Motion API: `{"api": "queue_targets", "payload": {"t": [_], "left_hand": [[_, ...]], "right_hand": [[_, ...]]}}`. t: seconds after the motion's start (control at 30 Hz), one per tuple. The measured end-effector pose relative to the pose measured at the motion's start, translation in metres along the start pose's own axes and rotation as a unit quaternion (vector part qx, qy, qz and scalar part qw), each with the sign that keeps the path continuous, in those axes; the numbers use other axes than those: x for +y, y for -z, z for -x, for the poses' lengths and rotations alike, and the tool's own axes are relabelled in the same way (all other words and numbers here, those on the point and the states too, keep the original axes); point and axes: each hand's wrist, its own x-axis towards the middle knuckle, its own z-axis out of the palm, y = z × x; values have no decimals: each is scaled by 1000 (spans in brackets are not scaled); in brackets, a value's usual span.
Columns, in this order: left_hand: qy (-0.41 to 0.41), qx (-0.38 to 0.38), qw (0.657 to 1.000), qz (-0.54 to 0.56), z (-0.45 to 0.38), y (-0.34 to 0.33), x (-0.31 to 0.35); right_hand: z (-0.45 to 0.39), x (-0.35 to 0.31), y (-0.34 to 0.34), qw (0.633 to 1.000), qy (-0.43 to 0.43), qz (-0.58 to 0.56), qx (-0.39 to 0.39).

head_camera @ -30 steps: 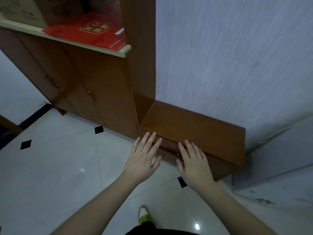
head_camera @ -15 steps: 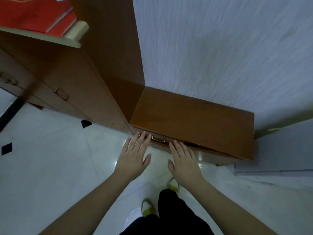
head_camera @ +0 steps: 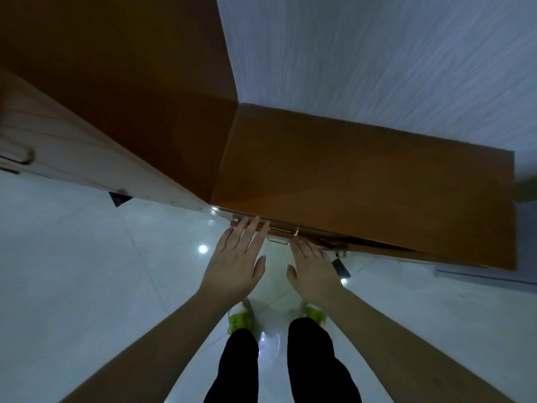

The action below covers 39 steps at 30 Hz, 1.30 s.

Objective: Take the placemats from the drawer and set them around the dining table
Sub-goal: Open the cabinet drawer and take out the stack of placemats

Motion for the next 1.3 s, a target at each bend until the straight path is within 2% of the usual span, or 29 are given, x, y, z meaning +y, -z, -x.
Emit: {"api": "queue_targets", "payload": {"t": [0.13, 0.47, 0.7, 0.9, 0.97, 1.1, 1.17, 1.3], "left_hand": [[-37, -22, 999, -26, -14, -56, -26], [-31, -13, 999, -27, -34, -118, -56], [-42, -20, 999, -26, -43, -139, -54], [-34, -44, 998, -17, -38, -154, -49], [-31, -67, 997, -16, -32, -162, -49], [-32, -119, 992, 6, -10, -180, -48], [-27, -132, 991, 23, 3, -186, -48], [-18, -115, 993, 35, 11, -188, -44]], "right_hand": [[-56, 6, -46, 997, -30, -13, -70], [-152, 29, -103, 988, -82, 26, -131], [-147, 16, -129, 987, -117, 15, -112], [-100, 5, -166, 987, -91, -9, -135], [-76, 1, -174, 992, -76, -27, -100], [-21, -2, -172, 994, -7, -84, 72], [0, 3, -161, 987, 20, -117, 111], [12, 20, -131, 972, 2, -137, 189]]}}
